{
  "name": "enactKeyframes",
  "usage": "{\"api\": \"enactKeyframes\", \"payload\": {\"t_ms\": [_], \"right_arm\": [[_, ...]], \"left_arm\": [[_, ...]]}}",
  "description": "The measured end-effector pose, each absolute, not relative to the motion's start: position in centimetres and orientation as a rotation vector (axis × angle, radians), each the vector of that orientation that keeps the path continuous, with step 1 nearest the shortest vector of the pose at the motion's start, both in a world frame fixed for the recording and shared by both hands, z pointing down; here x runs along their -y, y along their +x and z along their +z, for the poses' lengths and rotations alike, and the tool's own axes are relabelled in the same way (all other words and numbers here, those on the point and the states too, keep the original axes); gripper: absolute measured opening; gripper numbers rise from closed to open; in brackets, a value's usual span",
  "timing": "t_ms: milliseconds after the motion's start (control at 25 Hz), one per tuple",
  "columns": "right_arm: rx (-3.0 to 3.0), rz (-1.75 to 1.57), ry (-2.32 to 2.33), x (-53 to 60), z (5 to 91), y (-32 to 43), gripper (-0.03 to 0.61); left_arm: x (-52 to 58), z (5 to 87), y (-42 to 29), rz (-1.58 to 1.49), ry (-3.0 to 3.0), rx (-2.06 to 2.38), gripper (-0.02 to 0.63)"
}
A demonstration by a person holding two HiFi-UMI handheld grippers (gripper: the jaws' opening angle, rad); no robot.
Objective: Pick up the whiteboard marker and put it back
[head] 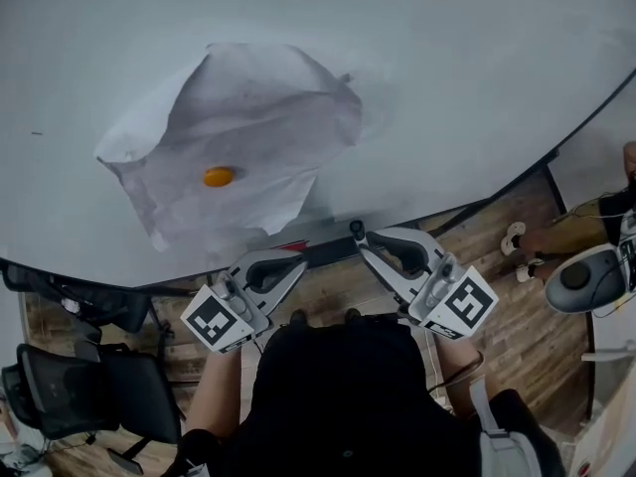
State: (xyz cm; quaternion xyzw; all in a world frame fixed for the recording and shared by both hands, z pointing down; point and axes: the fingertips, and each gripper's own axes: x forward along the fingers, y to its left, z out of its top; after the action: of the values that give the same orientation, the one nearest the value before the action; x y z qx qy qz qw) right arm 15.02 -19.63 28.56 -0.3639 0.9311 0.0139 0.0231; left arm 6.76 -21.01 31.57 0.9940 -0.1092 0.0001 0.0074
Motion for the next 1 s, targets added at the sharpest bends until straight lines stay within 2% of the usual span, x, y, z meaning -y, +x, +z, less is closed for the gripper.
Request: {"api": "enactKeyframes", "payload": {"t_ms": [440, 1000], "right_arm": [[-2.679, -0.162, -0.947, 17.6, 26.0, 17.6, 0.071], [-2.674, -0.188, -0.949, 17.8, 26.2, 18.4, 0.07]], "left_arm": [[19.8, 31.8, 7.7, 0.01, 3.085, 0.3, 0.012], [19.4, 31.8, 8.5, 0.013, 3.091, 0.279, 0.012]]}}
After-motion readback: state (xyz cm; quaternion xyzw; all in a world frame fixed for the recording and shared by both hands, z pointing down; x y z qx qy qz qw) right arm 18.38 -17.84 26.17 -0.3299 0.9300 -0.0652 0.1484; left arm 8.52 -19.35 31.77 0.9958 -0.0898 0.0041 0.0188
